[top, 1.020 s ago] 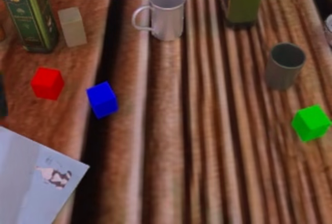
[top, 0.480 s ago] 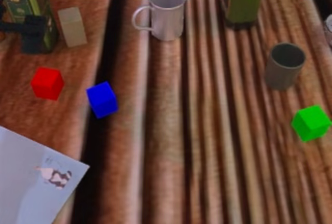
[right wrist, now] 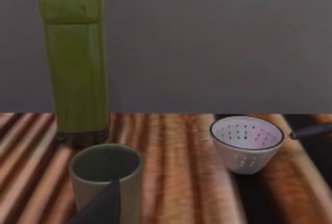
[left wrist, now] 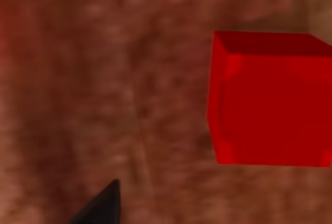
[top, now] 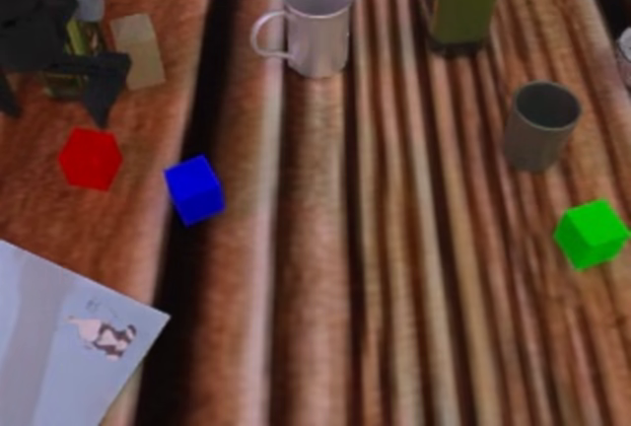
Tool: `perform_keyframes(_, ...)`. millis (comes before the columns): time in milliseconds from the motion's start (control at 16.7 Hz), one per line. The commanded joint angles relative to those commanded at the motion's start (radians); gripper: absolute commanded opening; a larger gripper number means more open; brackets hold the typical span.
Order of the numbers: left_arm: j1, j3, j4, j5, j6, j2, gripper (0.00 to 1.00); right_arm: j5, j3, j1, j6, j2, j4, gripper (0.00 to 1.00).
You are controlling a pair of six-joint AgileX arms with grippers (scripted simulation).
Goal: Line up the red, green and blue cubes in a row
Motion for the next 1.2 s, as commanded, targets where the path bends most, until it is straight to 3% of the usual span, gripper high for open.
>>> perform_keyframes(600,0.002,0.046,-0.013,0.0,0.006,0.065,1.0,0.0,0.0,0.0,0.0,0.0,0.0,1.0)
perform_keyframes(960,0.0,-0.113,0.218,0.001,0.007,0.127,1.0,0.0,0.0,0.0,0.0,0.0,0.0,1.0)
perform_keyframes(1200,0.0,-0.153,0.269,0.001,0.007,0.146,1.0,0.0,0.0,0.0,0.0,0.0,0.0,1.0)
